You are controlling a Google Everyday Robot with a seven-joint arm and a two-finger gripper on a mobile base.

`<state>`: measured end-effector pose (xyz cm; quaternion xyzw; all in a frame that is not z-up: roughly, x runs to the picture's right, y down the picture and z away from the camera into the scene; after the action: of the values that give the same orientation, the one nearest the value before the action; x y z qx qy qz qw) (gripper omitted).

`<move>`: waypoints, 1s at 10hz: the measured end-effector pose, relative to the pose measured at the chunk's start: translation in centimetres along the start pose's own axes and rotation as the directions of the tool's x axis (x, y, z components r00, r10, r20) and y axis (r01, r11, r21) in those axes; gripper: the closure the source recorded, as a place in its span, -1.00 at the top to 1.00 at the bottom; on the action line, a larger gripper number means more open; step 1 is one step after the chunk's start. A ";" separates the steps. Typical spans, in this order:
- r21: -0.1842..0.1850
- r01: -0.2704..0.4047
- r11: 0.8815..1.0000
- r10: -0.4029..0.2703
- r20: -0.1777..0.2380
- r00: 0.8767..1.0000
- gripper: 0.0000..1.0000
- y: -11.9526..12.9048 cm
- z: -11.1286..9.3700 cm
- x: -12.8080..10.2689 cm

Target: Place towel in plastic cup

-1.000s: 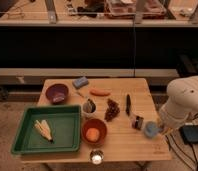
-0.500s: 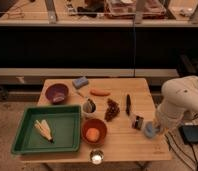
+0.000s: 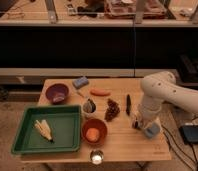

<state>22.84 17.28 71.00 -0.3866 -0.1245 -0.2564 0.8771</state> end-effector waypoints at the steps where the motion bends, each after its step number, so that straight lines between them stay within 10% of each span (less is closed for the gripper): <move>1: 0.005 -0.010 1.000 0.010 -0.013 1.000 -1.00 -0.3 0.0 0.3; 6: 0.102 -0.042 0.994 0.044 -0.018 0.999 -1.00 -1.0 -3.9 2.1; 10: 0.108 -0.109 0.988 0.111 -0.008 0.994 -1.00 -0.4 -3.3 4.6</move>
<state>26.59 12.98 70.98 -0.3432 -0.1104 -0.2035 0.9103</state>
